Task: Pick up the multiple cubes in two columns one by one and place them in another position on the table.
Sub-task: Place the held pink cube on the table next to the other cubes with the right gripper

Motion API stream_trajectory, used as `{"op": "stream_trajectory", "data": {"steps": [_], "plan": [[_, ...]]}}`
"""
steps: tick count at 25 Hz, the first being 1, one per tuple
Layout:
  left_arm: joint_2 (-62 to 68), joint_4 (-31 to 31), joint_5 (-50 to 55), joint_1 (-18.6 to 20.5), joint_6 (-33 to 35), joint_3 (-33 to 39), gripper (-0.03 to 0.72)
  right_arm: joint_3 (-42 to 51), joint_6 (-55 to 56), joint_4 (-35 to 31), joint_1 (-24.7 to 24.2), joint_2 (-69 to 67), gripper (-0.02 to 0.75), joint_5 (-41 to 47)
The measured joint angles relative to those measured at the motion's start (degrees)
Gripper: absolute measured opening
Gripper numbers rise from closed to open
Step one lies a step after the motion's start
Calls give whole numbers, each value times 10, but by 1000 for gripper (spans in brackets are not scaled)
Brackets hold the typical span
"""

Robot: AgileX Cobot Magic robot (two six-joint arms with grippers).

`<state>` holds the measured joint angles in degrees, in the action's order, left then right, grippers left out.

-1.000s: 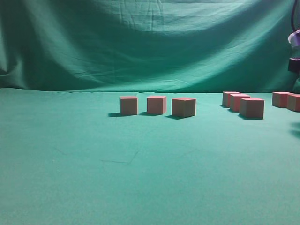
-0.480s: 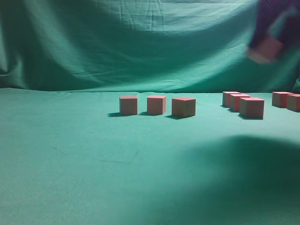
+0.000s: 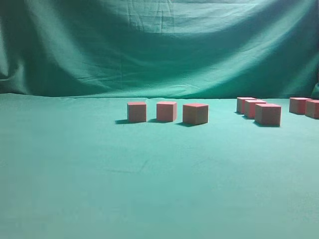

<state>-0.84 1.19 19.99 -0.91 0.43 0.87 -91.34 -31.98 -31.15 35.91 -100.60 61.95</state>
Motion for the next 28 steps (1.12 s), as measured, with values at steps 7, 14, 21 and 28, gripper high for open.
{"op": "stream_trajectory", "data": {"steps": [7, 14, 21, 28], "plan": [[0, 0, 0, 0, 0, 0, 0, -119, 204, 205, 91, -98, 265, 42], [0, 0, 0, 0, 0, 0, 0, -181, 436, 311, 97, -164, 265, 81], [0, 0, 0, 0, 0, 0, 0, -189, 491, 342, 97, -206, 265, 88], [0, 0, 0, 0, 0, 0, 0, -204, 551, 346, 113, -240, 265, 89]]}}
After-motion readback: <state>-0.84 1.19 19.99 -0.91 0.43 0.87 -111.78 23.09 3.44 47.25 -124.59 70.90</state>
